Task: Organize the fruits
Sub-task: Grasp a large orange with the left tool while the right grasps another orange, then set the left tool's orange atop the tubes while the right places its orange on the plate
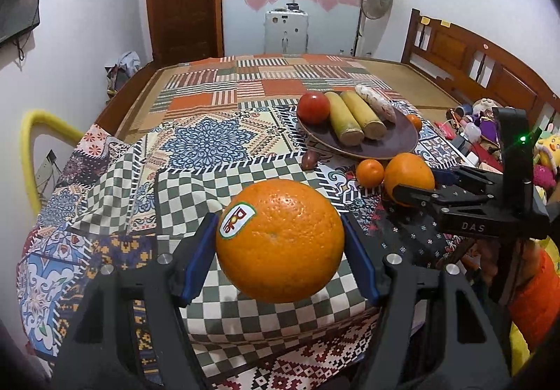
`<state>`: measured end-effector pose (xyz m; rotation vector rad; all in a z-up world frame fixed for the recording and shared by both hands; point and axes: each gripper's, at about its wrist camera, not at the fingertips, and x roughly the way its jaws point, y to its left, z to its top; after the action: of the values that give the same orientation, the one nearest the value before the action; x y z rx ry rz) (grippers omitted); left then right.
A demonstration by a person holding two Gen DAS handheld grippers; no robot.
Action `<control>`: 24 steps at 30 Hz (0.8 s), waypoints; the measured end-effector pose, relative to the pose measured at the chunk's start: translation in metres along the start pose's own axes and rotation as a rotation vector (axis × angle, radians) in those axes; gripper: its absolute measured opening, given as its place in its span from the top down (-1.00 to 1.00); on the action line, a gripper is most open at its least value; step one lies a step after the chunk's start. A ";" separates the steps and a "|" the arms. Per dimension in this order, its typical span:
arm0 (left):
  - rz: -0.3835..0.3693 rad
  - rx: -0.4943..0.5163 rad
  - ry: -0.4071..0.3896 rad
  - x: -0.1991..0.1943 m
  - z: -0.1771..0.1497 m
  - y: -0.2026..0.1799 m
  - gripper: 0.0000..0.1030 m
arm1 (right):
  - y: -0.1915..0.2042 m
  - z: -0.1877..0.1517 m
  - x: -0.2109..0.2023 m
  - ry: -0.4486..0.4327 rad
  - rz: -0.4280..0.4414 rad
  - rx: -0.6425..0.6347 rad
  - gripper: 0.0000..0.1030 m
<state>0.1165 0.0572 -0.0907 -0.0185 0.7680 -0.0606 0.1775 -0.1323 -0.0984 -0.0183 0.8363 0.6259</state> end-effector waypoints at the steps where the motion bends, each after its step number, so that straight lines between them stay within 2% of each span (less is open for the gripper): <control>1: -0.001 0.001 0.001 0.001 0.001 -0.001 -0.34 | -0.001 0.000 -0.001 0.003 0.004 0.003 -0.24; 7: -0.018 0.014 -0.007 0.007 0.010 -0.014 -0.34 | -0.012 0.001 -0.016 -0.012 0.012 0.014 -0.23; 15: -0.053 0.035 -0.028 0.015 0.025 -0.036 -0.34 | -0.027 0.014 -0.041 -0.090 -0.063 -0.007 -0.23; 24: -0.085 0.059 -0.047 0.030 0.044 -0.055 -0.34 | -0.043 0.034 -0.034 -0.099 -0.104 -0.018 -0.23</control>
<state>0.1658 0.0000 -0.0782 0.0040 0.7183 -0.1631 0.2067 -0.1763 -0.0614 -0.0460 0.7292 0.5323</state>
